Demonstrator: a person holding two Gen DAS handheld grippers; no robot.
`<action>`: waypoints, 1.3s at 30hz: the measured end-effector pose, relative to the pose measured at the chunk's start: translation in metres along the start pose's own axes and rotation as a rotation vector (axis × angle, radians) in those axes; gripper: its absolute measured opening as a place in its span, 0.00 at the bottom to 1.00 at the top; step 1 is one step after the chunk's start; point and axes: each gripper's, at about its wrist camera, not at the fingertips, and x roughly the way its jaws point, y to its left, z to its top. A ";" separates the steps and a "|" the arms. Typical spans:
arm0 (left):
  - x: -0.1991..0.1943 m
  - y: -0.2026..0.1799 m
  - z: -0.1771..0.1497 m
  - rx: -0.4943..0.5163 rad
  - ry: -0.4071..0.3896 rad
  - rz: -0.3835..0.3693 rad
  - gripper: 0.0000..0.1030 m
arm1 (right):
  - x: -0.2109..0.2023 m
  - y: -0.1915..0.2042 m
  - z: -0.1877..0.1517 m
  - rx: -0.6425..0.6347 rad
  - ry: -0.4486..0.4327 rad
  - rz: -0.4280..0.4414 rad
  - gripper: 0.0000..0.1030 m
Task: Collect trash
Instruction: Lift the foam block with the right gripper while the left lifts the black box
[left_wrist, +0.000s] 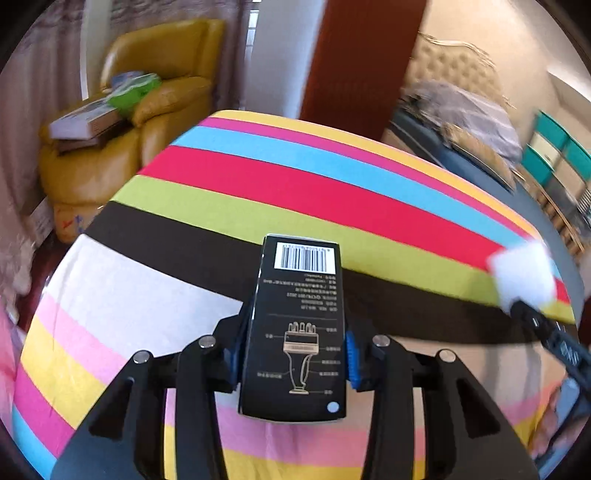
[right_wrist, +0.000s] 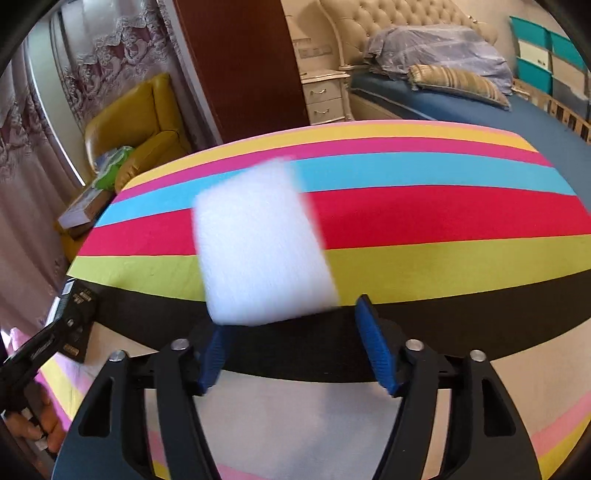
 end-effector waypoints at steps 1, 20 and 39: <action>0.000 -0.002 -0.002 0.010 0.002 -0.013 0.38 | 0.001 0.001 0.000 -0.003 0.002 -0.002 0.64; 0.002 0.003 -0.002 0.023 0.004 -0.081 0.39 | 0.011 0.034 0.021 -0.210 -0.061 -0.060 0.56; -0.074 0.039 -0.064 0.106 -0.095 -0.052 0.39 | -0.054 0.074 -0.065 -0.275 -0.088 0.016 0.57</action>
